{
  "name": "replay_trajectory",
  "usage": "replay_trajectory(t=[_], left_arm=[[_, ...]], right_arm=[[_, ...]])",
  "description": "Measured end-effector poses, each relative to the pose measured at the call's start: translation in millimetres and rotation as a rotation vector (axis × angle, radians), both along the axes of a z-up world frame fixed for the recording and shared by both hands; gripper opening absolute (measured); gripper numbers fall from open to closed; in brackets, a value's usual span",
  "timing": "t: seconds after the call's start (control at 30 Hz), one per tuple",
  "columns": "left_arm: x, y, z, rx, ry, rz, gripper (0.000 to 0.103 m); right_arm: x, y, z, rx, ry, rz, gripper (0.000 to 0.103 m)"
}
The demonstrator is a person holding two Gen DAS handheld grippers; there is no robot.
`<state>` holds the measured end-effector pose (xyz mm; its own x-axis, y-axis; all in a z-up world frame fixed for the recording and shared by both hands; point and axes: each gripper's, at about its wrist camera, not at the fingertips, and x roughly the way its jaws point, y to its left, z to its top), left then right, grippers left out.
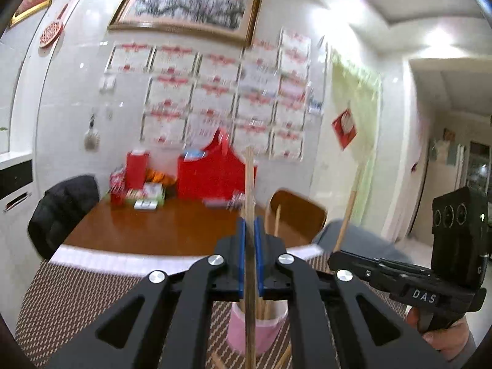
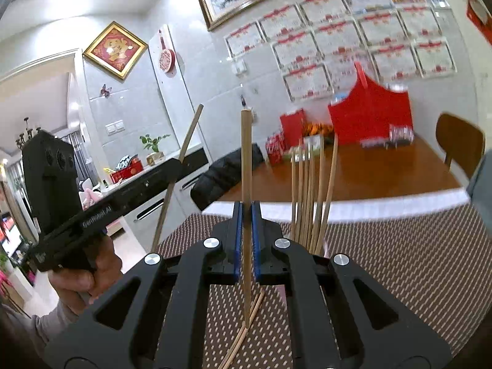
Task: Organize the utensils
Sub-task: 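Lift both held chopsticks upright and carry them over the pink cup, then lower the chopsticks into the pink cup and open both grippers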
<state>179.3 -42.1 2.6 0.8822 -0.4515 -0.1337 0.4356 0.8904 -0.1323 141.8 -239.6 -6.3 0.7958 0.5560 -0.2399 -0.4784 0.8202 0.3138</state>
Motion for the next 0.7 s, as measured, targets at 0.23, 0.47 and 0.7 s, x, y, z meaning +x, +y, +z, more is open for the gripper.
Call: replay_trajectory(t=[0.23, 0.47, 0.7], left_arm=[[22, -13, 19, -0.096, -0.114, -0.009, 0.006], [61, -32, 9, -0.142, -0.126, -0.010, 0.006], [90, -42, -12, -0.162, -0.110, -0.006, 0.006]], right_arm=[[16, -8, 66, -0.024, -0.123, -0.041, 0.006], [38, -22, 72, -0.007, -0.143, -0.081, 0.006], [69, -36, 52, -0.009, -0.075, -0.097, 0.006]])
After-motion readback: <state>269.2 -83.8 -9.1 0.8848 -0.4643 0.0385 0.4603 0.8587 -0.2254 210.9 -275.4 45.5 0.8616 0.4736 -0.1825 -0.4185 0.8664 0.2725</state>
